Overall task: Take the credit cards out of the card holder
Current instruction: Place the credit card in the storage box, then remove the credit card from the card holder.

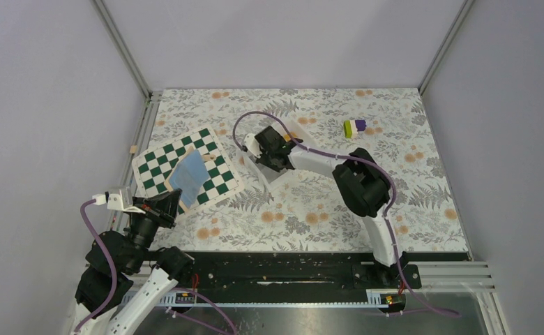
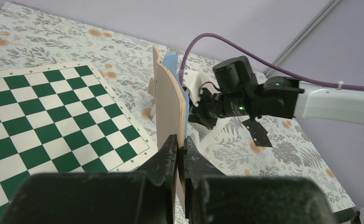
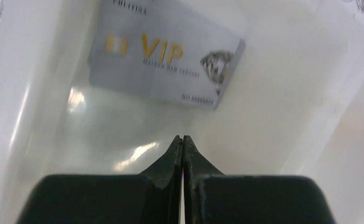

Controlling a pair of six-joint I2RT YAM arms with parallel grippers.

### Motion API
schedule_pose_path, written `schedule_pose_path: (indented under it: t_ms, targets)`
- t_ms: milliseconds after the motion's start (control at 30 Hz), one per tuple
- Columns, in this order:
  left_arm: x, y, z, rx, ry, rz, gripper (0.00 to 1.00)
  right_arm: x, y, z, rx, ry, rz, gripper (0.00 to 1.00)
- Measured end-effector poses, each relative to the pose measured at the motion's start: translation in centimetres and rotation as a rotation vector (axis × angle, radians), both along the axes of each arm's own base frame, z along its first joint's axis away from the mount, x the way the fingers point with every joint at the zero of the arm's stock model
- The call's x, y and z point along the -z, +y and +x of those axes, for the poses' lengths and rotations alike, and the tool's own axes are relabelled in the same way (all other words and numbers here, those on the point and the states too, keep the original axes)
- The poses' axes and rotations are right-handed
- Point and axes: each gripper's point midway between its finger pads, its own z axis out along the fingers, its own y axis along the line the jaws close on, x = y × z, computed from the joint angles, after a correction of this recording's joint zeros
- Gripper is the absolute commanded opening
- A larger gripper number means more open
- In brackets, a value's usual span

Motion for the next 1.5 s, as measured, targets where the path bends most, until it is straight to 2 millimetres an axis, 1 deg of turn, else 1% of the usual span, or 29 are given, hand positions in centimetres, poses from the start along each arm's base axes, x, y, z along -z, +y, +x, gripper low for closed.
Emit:
schedule_pose_path:
  t_ms: [67, 133, 200, 267, 300, 367, 433, 500, 567, 600, 667, 767, 800, 900, 1000, 1133, 1267, 1367, 1500]
  targets:
    - [0.0, 0.0, 0.0, 0.0, 0.0, 0.0, 0.0, -0.6, -0.9, -1.0, 0.012, 0.007, 0.004, 0.0]
    - [0.0, 0.0, 0.0, 0.0, 0.0, 0.0, 0.0, -2.2, -1.3, -1.4, 0.026, -0.001, 0.021, 0.0]
    - [0.0, 0.0, 0.0, 0.001, 0.0, 0.0, 0.0, -5.1, -1.3, -1.6, 0.047, -0.028, 0.072, 0.0]
    - [0.1, -0.1, 0.0, 0.005, 0.001, 0.001, 0.0, -8.5, -1.4, -1.9, 0.078, -0.064, 0.145, 0.01]
    - [0.2, -0.3, 0.0, 0.013, 0.001, 0.002, 0.0, -10.1, -1.5, -2.0, 0.097, -0.081, 0.183, 0.07]
    - [0.3, -0.7, 0.0, 0.035, 0.004, 0.005, 0.0, -13.2, -1.9, -2.8, 0.148, -0.102, 0.27, 0.2]
    - [0.5, -1.3, -0.2, 0.07, 0.007, 0.008, 0.0, -16.2, -2.5, -4.0, 0.211, -0.106, 0.383, 0.37]
    - [0.6, -2.0, -0.5, 0.111, 0.006, 0.009, 0.0, -18.4, -2.6, -5.7, 0.25, -0.078, 0.504, 0.44]
    - [0.5, -2.9, -1.0, 0.17, 0.002, 0.01, 0.0, -20.3, -2.4, -8.0, 0.262, -0.027, 0.648, 0.51]
    - [0.3, -3.5, -1.3, 0.207, -0.004, 0.008, 0.0, -21.1, -2.0, -9.7, 0.251, 0.003, 0.734, 0.54]
    - [0.1, -4.6, -1.8, 0.273, -0.007, 0.006, 0.0, -22.1, -1.3, -12.5, 0.221, 0.052, 0.851, 0.58]
    - [0.1, -6.5, -2.3, 0.377, 0.012, 0.006, 0.0, -22.8, 0.2, -18.1, 0.136, 0.172, 1.012, 0.62]
    - [0.2, -7.2, -2.6, 0.416, 0.025, 0.003, 0.0, -23.0, 0.7, -19.5, 0.11, 0.212, 1.058, 0.64]
    - [0.4, -9.1, -3.1, 0.519, 0.051, -0.019, 0.0, -23.6, 1.4, -22.7, 0.058, 0.327, 1.185, 0.67]
    - [0.8, -10.4, -3.6, 0.593, 0.076, -0.046, 0.0, -24.4, 1.7, -24.4, 0.041, 0.412, 1.268, 0.74]
    - [0.8, -11.5, -4.0, 0.654, 0.088, -0.09, 0.0, -26.1, 2.5, -26.6, -0.015, 0.449, 1.327, 0.76]
    - [0.5, -12.2, -4.2, 0.688, 0.083, -0.137, 0.0, -26.9, 3.2, -28.5, -0.038, 0.449, 1.336, 0.76]
    - [0.4, -12.5, -4.2, 0.702, 0.091, -0.162, 0.0, -27.2, 3.7, -28.9, -0.01, 0.432, 1.318, 0.75]
    - [0.1, -12.7, -4.4, 0.716, 0.091, -0.182, 0.0, -27.8, 4.0, -28.6, 0.037, 0.398, 1.301, 0.74]
